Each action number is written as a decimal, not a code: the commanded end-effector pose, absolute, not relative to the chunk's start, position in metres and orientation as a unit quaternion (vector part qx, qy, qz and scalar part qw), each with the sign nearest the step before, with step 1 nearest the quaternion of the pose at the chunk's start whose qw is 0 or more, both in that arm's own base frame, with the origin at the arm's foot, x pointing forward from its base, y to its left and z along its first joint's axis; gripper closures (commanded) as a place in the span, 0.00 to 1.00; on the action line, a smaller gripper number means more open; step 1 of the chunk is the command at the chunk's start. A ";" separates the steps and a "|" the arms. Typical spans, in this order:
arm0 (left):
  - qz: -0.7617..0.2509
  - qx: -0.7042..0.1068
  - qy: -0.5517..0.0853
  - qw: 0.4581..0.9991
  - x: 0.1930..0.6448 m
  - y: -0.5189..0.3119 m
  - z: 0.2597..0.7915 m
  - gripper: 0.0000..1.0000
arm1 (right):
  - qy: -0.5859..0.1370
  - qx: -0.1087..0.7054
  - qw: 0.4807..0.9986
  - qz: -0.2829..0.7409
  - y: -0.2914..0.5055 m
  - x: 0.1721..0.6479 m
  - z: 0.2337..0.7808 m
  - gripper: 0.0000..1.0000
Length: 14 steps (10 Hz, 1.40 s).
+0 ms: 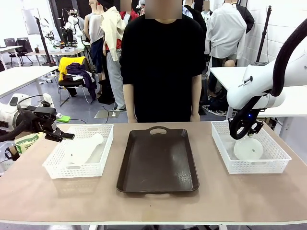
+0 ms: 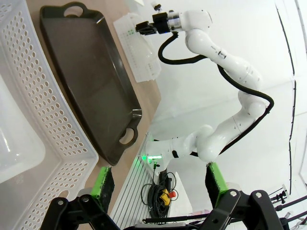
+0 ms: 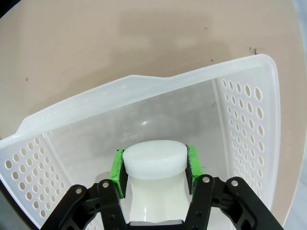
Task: Prepare the laboratory tools.
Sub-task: While moving the picked Big flask to the Handle tray indicated by the person, stop as directed by the person.
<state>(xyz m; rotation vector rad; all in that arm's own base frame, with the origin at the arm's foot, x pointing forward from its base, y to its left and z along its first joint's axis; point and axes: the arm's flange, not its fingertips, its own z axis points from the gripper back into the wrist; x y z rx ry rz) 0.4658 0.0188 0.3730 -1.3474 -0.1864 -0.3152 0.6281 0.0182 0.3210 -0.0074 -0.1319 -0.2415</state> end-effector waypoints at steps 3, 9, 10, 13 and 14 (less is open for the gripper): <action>-0.148 -0.623 -0.090 0.763 0.466 0.020 0.375 0.00 | -0.068 -0.003 0.991 -0.119 0.019 0.628 0.321 1.00; -0.148 -0.623 -0.090 0.763 0.466 0.020 0.375 0.00 | -0.073 0.012 0.988 -0.133 0.007 0.605 0.364 1.00; -0.148 -0.623 -0.090 0.763 0.466 0.020 0.375 0.00 | -0.079 0.015 0.987 -0.140 0.002 0.597 0.381 1.00; -0.148 -0.623 -0.090 0.763 0.466 0.020 0.375 0.00 | -0.077 0.027 0.988 -0.130 -0.005 0.579 0.416 1.00; -0.148 -0.623 -0.090 0.763 0.466 0.020 0.375 0.00 | -0.075 0.035 0.989 -0.120 -0.006 0.575 0.423 1.00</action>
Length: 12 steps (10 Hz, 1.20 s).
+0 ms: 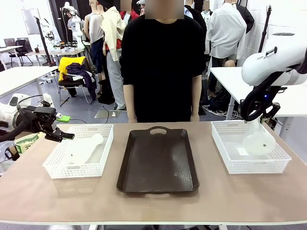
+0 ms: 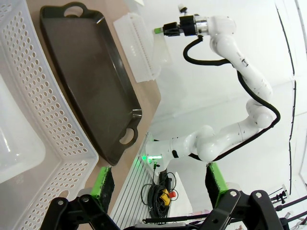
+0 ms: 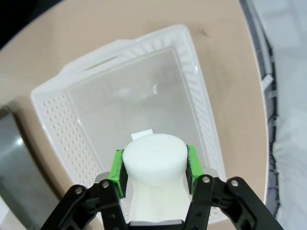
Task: Prepare the laboratory tools.
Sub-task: While moving the picked Big flask to the Handle tray indicated by the person, stop as directed by the person.
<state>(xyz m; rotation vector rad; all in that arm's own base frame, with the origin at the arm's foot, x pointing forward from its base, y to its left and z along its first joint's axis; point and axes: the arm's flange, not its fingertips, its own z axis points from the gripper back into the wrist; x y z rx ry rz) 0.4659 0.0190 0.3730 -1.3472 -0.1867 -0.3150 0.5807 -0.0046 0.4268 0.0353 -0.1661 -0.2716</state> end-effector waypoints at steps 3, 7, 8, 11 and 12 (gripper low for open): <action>-0.148 -0.623 -0.090 0.763 0.466 0.020 0.375 0.00 | -0.078 0.030 0.992 -0.098 -0.004 0.564 0.447 1.00; -0.148 -0.623 -0.090 0.763 0.466 0.020 0.375 0.00 | -0.076 0.025 0.991 -0.106 -0.003 0.571 0.442 1.00; -0.148 -0.623 -0.090 0.763 0.466 0.020 0.375 0.00 | -0.076 0.025 0.991 -0.106 -0.003 0.571 0.442 1.00; -0.148 -0.623 -0.090 0.763 0.466 0.020 0.375 0.00 | -0.076 0.025 0.991 -0.106 -0.003 0.571 0.442 1.00; -0.148 -0.623 -0.090 0.763 0.466 0.020 0.375 0.00 | -0.076 0.025 0.991 -0.106 -0.003 0.571 0.442 1.00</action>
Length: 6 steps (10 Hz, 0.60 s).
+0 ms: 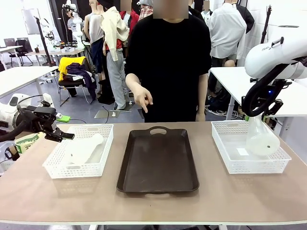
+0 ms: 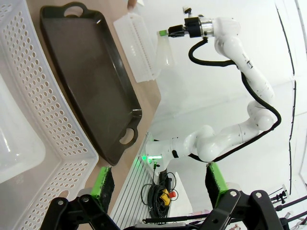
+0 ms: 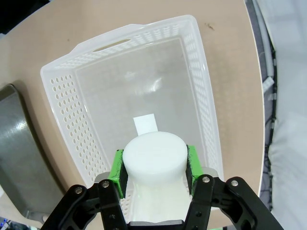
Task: Prepare the laboratory tools.
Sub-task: While moving the picked Big flask to the Handle tray indicated by the person, stop as directed by the person.
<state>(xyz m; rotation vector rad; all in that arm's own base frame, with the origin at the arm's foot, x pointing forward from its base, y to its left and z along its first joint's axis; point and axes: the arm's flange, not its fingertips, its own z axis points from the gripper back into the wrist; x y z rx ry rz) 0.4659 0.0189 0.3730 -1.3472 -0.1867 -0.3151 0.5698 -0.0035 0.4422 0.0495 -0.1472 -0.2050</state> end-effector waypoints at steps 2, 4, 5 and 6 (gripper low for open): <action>-0.148 -0.623 -0.090 0.763 0.466 0.020 0.375 0.00 | -0.076 0.025 0.991 -0.106 -0.003 0.571 0.442 1.00; -0.148 -0.623 -0.090 0.763 0.466 0.020 0.375 0.00 | -0.076 0.025 0.991 -0.106 -0.003 0.571 0.442 1.00; -0.148 -0.623 -0.090 0.763 0.466 0.020 0.375 0.00 | -0.076 0.025 0.991 -0.106 -0.003 0.571 0.442 1.00; -0.148 -0.623 -0.090 0.763 0.466 0.020 0.375 0.00 | -0.076 0.025 0.991 -0.106 -0.003 0.571 0.442 1.00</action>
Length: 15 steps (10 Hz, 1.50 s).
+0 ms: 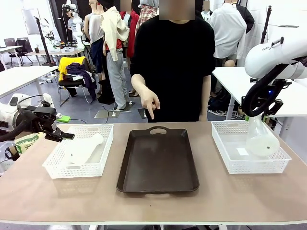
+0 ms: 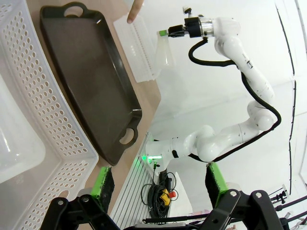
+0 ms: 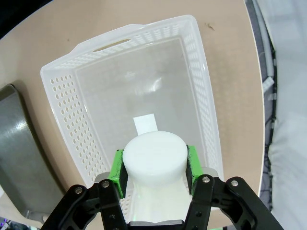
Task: Prepare the laboratory tools.
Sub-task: While moving the picked Big flask to the Handle tray indicated by the person, stop as directed by the person.
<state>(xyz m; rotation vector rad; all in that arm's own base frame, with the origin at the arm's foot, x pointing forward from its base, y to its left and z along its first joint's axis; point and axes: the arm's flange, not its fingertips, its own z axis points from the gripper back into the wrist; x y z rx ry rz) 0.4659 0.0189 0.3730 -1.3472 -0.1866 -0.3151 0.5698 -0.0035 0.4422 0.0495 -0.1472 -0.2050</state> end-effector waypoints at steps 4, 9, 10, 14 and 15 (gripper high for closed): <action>-0.148 -0.623 -0.090 0.763 0.466 0.020 0.375 0.00 | -0.076 0.025 0.991 -0.106 -0.003 0.571 0.442 1.00; -0.148 -0.623 -0.090 0.763 0.466 0.020 0.375 0.00 | -0.097 0.067 0.991 -0.064 0.037 0.569 0.511 1.00; -0.148 -0.623 -0.090 0.763 0.466 0.020 0.375 0.00 | -0.104 0.079 0.991 -0.041 0.060 0.569 0.533 1.00; -0.148 -0.623 -0.090 0.763 0.466 0.020 0.375 0.00 | -0.067 0.124 0.988 0.069 0.185 0.568 0.570 1.00; -0.148 -0.623 -0.090 0.763 0.466 0.020 0.375 0.00 | -0.057 0.125 0.986 0.095 0.222 0.565 0.564 1.00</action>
